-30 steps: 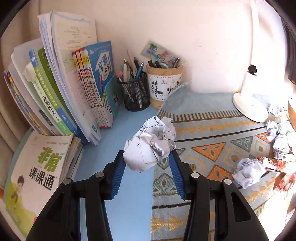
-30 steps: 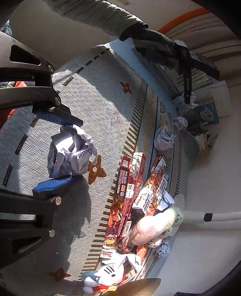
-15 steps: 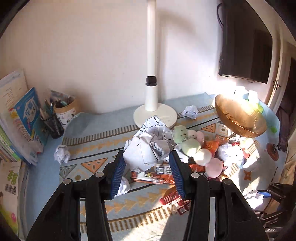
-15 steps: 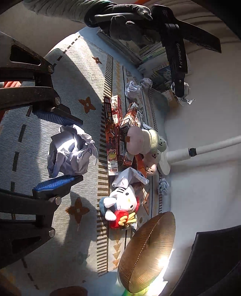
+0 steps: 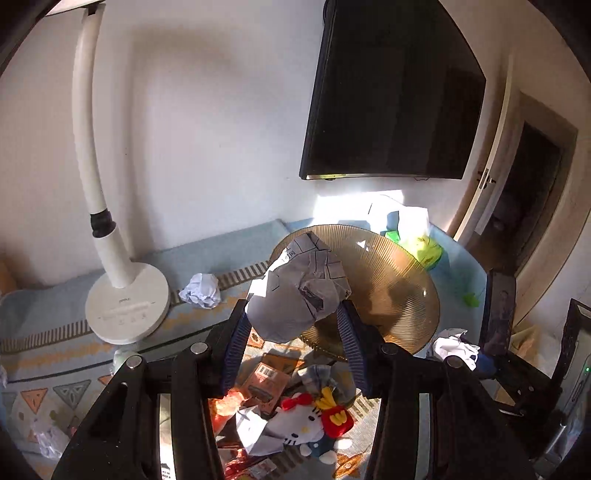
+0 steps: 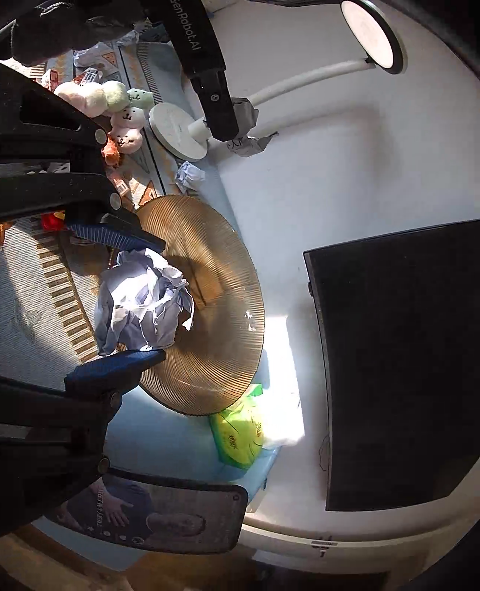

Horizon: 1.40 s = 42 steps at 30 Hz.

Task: Organize objects
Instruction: 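Carry crumpled papers into the golden bowl and open both grippers, then move left gripper to a paper ball while right gripper approaches Hello Kitty plush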

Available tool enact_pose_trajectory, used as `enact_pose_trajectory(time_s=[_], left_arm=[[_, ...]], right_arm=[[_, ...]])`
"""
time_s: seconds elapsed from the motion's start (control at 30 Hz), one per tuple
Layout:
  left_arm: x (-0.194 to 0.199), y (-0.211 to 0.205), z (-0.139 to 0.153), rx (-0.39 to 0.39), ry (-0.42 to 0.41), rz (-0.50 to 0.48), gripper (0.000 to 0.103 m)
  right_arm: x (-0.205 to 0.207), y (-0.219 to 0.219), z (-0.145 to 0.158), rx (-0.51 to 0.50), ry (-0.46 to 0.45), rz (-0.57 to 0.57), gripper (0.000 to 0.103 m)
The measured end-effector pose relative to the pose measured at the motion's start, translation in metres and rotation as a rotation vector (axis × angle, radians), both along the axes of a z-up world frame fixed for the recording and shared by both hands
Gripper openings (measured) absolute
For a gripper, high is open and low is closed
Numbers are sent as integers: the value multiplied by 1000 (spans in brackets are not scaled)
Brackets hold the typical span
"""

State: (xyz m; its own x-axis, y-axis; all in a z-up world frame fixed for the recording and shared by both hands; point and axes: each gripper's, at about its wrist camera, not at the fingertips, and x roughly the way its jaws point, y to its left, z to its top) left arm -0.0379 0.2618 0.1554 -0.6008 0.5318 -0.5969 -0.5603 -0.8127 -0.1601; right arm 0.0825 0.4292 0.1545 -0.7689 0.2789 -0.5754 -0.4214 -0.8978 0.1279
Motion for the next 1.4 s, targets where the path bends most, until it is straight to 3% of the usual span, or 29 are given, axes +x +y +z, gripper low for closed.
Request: enact_pose_trajectory(time_s=[0.27,0.33,0.37,0.4,0.47,0.5,0.7,0.83,0.97,1.0,1.07,1.17,1.27,1.4], left_arm=[[-27,58,-17,-10,-33,-41,45],[-30,66,-23,-11,-38,-48,46],[-31,69,-24,-7,-39,-56,50],[-31,70,-25,2,-39,-68,63],[-30,71,-24,14,-31,-89,85],[-27,70,-23,6,-13,-85,85],[-2,42,-9,-10,43,-71,85],[45,-13,3,0,140,-3,86],[95,-92,-3,18,215,169,98],[103,-113,-8,21,218,232,103],[112,-154,-21,-5,206,387,103],[112,-214,-47,-87,178,645,103],[107,-267,-76,-130,149,852,102],[104,-303,-107,-145,141,986,102]], right_arm=[[-29,40,-7,-8,-25,-80,52],[-31,41,-8,-8,-17,-73,61],[-32,41,-8,-4,-18,-73,72],[-30,40,-8,4,-12,-82,77],[-26,35,-6,35,-6,-85,77],[-24,32,-5,47,-11,-79,77],[7,-16,-1,106,13,52,79],[36,-67,-15,97,42,204,91],[49,-118,-42,118,35,342,91],[47,-127,-47,109,28,373,91],[45,-139,-54,100,36,406,91],[44,-147,-62,123,71,389,92],[38,-137,-76,69,65,348,92],[29,-126,-79,19,24,312,93]])
